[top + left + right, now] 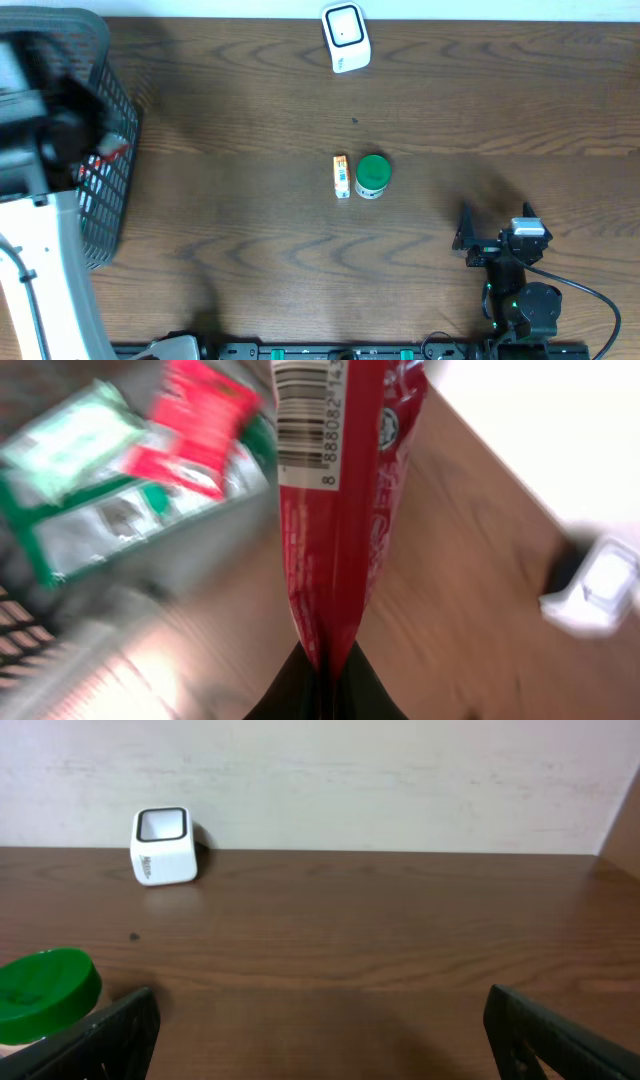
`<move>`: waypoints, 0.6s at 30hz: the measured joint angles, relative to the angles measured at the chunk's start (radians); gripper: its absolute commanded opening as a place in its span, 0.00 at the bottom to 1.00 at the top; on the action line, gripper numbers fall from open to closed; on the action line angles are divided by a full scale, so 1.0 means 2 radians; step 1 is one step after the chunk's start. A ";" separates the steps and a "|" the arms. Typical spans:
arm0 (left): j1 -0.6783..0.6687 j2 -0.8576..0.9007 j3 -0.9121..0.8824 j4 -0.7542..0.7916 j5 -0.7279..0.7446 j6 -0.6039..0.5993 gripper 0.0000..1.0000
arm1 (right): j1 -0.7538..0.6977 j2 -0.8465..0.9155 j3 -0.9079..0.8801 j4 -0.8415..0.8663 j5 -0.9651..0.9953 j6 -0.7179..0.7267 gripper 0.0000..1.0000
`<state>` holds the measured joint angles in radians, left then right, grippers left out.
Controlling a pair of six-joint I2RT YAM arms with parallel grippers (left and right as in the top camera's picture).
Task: Scan the item barcode
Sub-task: 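Carry the red pack with the left gripper toward the scanner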
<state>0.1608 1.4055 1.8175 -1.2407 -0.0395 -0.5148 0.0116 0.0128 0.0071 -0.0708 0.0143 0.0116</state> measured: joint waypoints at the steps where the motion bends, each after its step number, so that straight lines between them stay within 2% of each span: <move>1: -0.022 0.002 -0.003 -0.001 0.000 0.000 0.07 | 0.000 0.000 0.000 0.000 0.000 0.000 0.99; 7: -0.154 0.023 -0.069 0.031 0.005 -0.003 0.07 | 0.000 0.000 0.000 0.000 0.000 0.000 0.99; 13: -0.247 0.092 -0.156 0.104 0.006 -0.014 0.07 | 0.000 0.000 0.000 0.000 0.000 0.000 0.99; 18: -0.309 0.164 -0.185 0.144 0.005 -0.018 0.08 | 0.000 0.000 0.000 0.000 0.000 0.000 0.99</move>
<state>-0.4564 1.7344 1.4483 -0.9531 -0.0288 -0.5503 0.0116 0.0128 0.0071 -0.0708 0.0143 0.0113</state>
